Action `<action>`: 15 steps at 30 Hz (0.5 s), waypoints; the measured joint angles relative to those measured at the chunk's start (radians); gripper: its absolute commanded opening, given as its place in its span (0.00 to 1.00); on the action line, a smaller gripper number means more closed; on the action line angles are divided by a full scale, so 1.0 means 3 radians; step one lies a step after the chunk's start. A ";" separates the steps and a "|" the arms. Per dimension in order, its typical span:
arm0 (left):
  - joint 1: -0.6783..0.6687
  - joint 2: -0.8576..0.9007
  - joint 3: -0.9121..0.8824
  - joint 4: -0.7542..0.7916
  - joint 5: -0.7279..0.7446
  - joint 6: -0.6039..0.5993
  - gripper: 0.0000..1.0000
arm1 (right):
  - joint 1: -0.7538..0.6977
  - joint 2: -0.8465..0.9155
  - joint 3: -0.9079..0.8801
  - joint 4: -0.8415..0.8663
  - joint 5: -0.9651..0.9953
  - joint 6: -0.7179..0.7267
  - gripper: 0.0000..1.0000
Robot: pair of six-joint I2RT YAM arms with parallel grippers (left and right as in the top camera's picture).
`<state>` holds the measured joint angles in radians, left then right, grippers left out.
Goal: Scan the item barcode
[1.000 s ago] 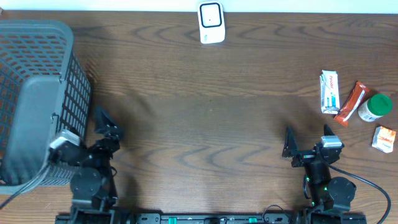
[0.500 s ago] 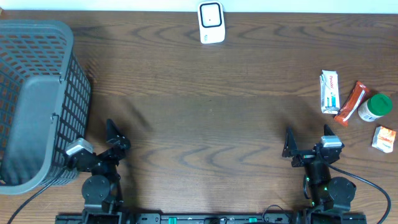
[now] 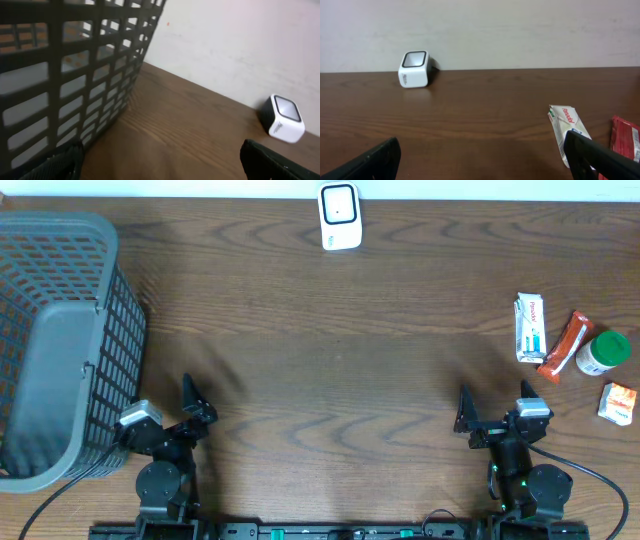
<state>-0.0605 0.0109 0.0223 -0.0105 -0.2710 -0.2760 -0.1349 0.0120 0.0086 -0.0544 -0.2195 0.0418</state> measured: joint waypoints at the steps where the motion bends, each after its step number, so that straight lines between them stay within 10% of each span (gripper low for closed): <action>1: 0.0000 0.0000 0.0003 -0.0003 0.0017 0.0024 1.00 | 0.0000 0.0000 0.0000 0.0000 0.0000 -0.0001 0.99; 15: 0.0000 0.0000 0.0009 -0.0024 0.0113 0.0137 1.00 | 0.0000 0.0000 0.0000 0.0000 0.0000 -0.0001 0.99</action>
<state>-0.0605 0.0109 0.0250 -0.0177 -0.2371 -0.2348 -0.1349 0.0120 0.0086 -0.0544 -0.2195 0.0414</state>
